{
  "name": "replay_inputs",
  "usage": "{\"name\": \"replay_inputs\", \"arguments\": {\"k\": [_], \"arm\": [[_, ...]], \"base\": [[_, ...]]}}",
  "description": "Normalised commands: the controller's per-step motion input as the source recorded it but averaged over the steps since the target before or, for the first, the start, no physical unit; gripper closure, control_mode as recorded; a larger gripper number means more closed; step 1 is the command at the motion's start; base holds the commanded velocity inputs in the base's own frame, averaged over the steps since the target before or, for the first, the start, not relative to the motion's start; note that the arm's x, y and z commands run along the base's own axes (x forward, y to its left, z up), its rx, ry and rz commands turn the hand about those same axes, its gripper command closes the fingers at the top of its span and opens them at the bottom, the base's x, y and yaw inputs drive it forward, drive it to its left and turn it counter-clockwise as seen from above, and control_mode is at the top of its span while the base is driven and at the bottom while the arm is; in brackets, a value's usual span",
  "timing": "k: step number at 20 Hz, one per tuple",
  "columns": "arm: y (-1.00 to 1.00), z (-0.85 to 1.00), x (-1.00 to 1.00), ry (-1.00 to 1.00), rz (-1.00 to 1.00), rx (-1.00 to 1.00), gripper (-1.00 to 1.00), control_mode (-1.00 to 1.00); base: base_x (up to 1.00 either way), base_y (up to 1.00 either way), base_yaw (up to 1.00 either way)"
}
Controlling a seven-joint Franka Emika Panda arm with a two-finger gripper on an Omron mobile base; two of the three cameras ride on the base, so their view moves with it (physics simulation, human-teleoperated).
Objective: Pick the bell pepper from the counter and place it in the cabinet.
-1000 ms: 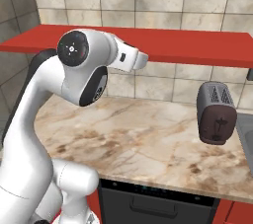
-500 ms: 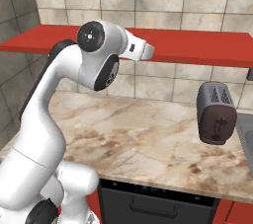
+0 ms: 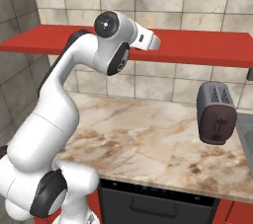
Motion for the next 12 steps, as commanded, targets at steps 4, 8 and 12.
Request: {"name": "replay_inputs", "arguments": {"k": [4,8,12], "arm": [[-0.14,-0.05,0.52,0.0,0.0,0.0,1.0,-1.0],[-0.12,-0.11,0.48,0.0,0.0,0.0,1.0,-1.0],[-0.03,-0.12,0.4,0.0,0.0,0.0,1.0,-1.0]], "base": [[0.0,0.0,0.0],[0.0,0.0,0.0],[0.0,0.0,0.0]]}}
